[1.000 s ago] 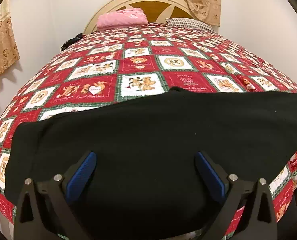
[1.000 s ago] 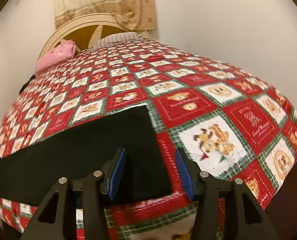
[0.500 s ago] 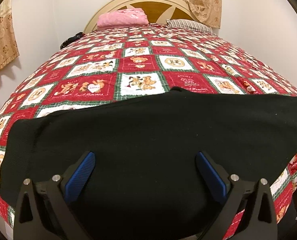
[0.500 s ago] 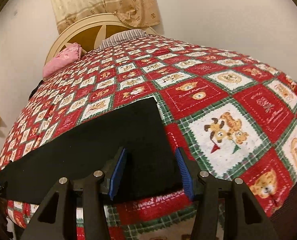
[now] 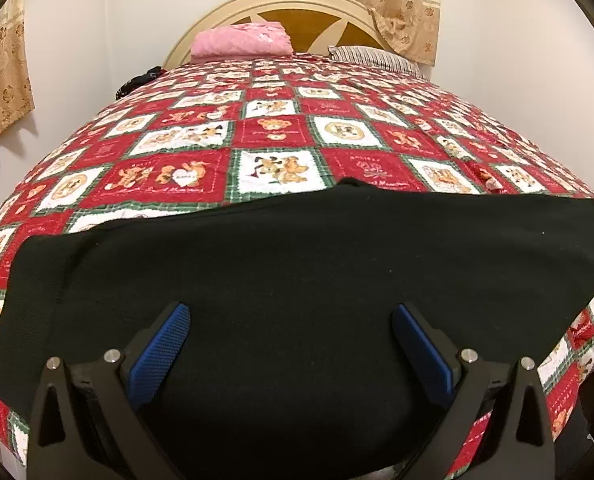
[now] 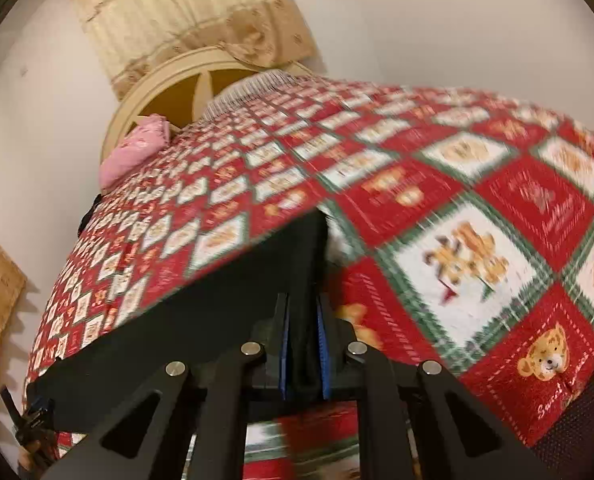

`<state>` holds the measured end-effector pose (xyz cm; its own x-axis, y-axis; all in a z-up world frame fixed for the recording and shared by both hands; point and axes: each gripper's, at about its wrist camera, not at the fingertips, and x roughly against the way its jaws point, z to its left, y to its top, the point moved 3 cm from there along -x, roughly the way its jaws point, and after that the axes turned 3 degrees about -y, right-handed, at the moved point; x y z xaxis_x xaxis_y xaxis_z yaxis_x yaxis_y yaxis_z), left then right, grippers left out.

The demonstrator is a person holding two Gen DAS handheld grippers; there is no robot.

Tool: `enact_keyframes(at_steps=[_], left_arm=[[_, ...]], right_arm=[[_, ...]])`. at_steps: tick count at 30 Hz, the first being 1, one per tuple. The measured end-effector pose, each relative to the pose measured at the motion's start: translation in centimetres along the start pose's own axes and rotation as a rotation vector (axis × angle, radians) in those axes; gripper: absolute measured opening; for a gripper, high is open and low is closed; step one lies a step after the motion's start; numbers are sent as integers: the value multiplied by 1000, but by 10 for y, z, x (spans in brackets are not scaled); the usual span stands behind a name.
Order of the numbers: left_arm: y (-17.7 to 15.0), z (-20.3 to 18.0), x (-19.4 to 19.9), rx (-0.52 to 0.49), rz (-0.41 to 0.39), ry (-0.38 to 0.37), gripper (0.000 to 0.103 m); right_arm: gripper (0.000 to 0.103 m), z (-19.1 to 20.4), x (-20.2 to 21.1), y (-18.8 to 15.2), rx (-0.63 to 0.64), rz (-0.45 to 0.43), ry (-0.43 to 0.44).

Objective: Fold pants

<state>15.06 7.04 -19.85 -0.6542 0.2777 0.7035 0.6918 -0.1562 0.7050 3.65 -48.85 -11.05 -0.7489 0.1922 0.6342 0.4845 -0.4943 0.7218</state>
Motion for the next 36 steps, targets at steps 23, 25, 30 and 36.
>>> enact_keyframes(at_steps=[23, 25, 30, 36], left_arm=[[1, 0, 38, 77, -98, -162, 103], [2, -2, 36, 82, -88, -189, 103], [-1, -9, 32, 96, -55, -241, 103], [5, -26, 29, 88, -38, -284, 103]], right_arm=[[12, 299, 7, -58, 497, 18, 334], [12, 317, -4, -77, 534, 43, 353], [12, 351, -35, -131, 636, 104, 367], [13, 357, -68, -172, 732, 187, 352]])
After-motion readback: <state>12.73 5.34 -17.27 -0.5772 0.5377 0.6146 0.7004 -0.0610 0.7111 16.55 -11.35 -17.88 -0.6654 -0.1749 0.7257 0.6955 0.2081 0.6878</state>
